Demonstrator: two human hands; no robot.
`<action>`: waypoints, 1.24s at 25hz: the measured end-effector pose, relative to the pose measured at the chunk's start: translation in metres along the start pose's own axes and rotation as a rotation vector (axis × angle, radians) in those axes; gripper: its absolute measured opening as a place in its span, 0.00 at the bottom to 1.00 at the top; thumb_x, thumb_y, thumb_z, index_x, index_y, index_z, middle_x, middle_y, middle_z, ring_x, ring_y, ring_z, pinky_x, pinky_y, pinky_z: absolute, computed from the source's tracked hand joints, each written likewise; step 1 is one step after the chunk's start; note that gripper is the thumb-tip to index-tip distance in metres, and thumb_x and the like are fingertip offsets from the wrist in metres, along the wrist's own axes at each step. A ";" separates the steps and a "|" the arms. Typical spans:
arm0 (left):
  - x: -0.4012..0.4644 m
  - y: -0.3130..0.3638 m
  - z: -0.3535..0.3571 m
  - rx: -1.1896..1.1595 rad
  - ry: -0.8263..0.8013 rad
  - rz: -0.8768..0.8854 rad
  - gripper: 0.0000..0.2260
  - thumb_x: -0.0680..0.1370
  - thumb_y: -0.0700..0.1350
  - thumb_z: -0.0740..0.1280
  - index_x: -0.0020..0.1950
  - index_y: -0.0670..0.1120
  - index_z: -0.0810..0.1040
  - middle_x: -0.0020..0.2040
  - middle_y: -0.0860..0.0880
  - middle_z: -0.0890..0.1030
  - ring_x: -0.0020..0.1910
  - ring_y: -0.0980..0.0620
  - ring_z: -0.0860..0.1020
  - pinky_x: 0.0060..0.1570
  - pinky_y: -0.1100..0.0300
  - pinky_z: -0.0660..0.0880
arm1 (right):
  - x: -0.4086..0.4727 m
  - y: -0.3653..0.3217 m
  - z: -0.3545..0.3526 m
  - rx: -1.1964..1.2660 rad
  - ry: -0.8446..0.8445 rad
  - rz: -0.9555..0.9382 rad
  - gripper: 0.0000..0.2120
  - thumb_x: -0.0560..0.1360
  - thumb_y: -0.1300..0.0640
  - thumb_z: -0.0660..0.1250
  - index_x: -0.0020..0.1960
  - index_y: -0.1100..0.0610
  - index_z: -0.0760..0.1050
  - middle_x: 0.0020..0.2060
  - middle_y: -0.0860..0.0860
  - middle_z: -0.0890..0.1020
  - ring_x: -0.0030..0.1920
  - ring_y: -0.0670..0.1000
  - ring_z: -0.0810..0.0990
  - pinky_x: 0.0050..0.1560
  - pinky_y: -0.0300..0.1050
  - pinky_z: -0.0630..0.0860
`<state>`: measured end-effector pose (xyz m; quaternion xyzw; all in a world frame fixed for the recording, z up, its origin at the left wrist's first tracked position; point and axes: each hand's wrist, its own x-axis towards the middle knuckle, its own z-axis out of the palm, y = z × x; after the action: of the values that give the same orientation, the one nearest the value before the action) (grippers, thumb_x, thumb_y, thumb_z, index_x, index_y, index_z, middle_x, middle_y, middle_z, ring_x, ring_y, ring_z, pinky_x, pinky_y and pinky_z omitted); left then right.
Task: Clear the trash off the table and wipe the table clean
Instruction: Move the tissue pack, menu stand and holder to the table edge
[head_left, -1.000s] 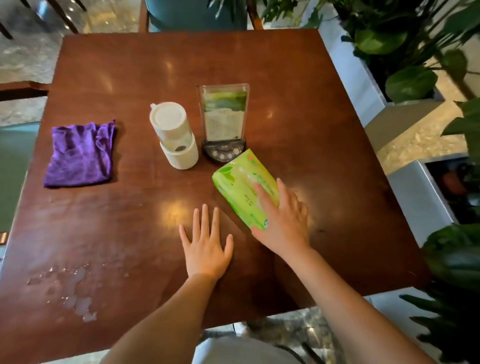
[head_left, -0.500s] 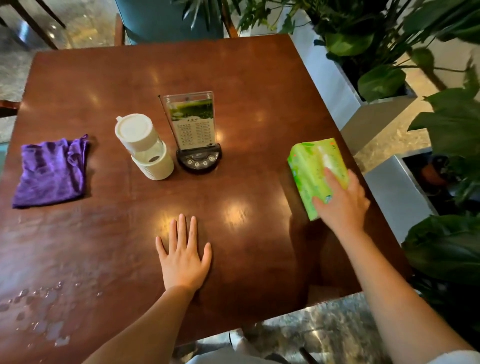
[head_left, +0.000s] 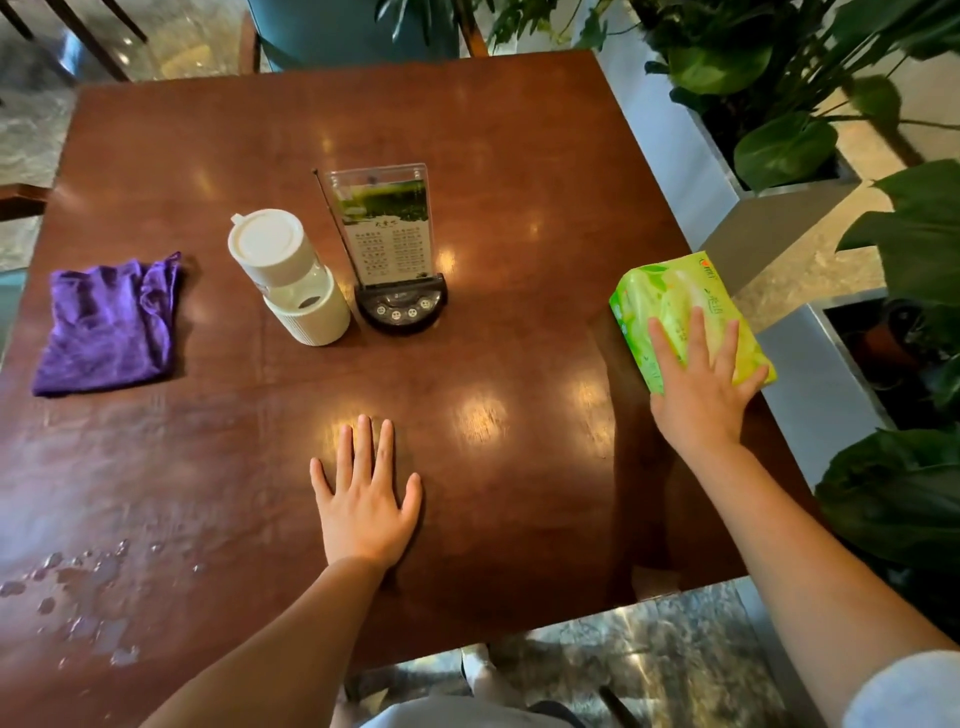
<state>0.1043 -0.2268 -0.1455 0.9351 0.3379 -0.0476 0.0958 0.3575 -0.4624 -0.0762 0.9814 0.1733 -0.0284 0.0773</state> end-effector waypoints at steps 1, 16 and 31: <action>0.000 0.000 0.000 0.004 0.000 0.000 0.31 0.75 0.62 0.42 0.76 0.53 0.42 0.77 0.51 0.43 0.76 0.52 0.39 0.72 0.41 0.41 | 0.003 0.000 -0.001 0.012 0.002 0.000 0.42 0.74 0.54 0.67 0.74 0.41 0.41 0.76 0.55 0.42 0.73 0.65 0.37 0.65 0.78 0.51; 0.000 -0.002 -0.004 -0.010 -0.002 0.008 0.30 0.76 0.62 0.42 0.77 0.55 0.41 0.78 0.51 0.42 0.76 0.50 0.37 0.71 0.43 0.37 | 0.065 -0.199 -0.146 0.438 0.272 -0.592 0.36 0.75 0.54 0.66 0.75 0.45 0.49 0.76 0.59 0.48 0.75 0.60 0.48 0.70 0.62 0.56; 0.000 -0.002 -0.003 0.004 -0.014 0.017 0.31 0.75 0.62 0.41 0.76 0.54 0.40 0.77 0.51 0.41 0.75 0.50 0.35 0.71 0.42 0.37 | 0.070 -0.165 -0.148 0.638 0.444 -0.362 0.11 0.75 0.60 0.63 0.54 0.52 0.79 0.47 0.51 0.81 0.45 0.55 0.80 0.42 0.53 0.78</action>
<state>0.1030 -0.2244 -0.1432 0.9377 0.3293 -0.0543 0.0966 0.3702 -0.2621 0.0409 0.8922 0.3376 0.1184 -0.2756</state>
